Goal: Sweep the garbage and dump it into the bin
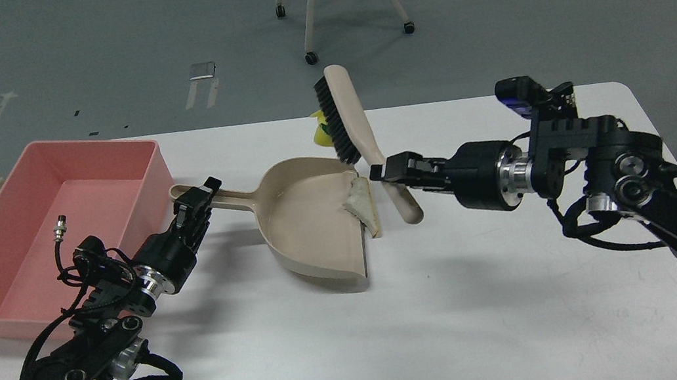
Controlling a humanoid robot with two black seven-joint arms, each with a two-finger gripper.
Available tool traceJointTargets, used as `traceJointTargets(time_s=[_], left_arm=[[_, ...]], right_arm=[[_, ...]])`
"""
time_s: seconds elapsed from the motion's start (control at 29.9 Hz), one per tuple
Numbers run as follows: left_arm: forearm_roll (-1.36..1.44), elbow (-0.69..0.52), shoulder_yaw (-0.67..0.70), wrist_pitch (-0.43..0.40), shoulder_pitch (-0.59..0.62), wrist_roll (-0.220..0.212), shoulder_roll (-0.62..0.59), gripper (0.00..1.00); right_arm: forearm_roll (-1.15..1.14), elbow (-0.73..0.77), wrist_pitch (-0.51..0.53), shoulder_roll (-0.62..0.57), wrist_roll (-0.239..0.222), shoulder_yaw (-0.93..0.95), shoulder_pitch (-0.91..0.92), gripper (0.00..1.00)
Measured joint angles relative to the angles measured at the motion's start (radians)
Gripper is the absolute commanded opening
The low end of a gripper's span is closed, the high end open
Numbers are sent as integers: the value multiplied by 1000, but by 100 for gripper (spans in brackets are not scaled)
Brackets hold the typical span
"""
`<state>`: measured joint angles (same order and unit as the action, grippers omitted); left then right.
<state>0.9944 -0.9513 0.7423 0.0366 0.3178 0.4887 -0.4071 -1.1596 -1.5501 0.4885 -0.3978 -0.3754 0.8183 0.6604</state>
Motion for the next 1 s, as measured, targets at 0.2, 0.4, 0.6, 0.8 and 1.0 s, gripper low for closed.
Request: traceJointTargets(time_s=[0.2, 0.4, 0.6, 0.8, 1.0], left_arm=[[1, 2, -1, 0, -2, 0, 2, 0], [2, 50, -1, 0, -6, 1, 19, 0], [3, 63, -1, -3, -13, 2, 25, 0], [1, 65, 1, -4, -16, 1, 25, 0], [0, 65, 1, -5, -15, 0, 23, 0]], right_arm=[[28, -54, 0, -41, 0, 15, -90, 0], [30, -104, 0, -12, -4, -71, -155, 0], [24, -39, 0, 111, -1, -117, -152, 0], [21, 70, 0, 167, 1, -123, -135, 0], [25, 68, 0, 158, 4, -102, -130, 0]])
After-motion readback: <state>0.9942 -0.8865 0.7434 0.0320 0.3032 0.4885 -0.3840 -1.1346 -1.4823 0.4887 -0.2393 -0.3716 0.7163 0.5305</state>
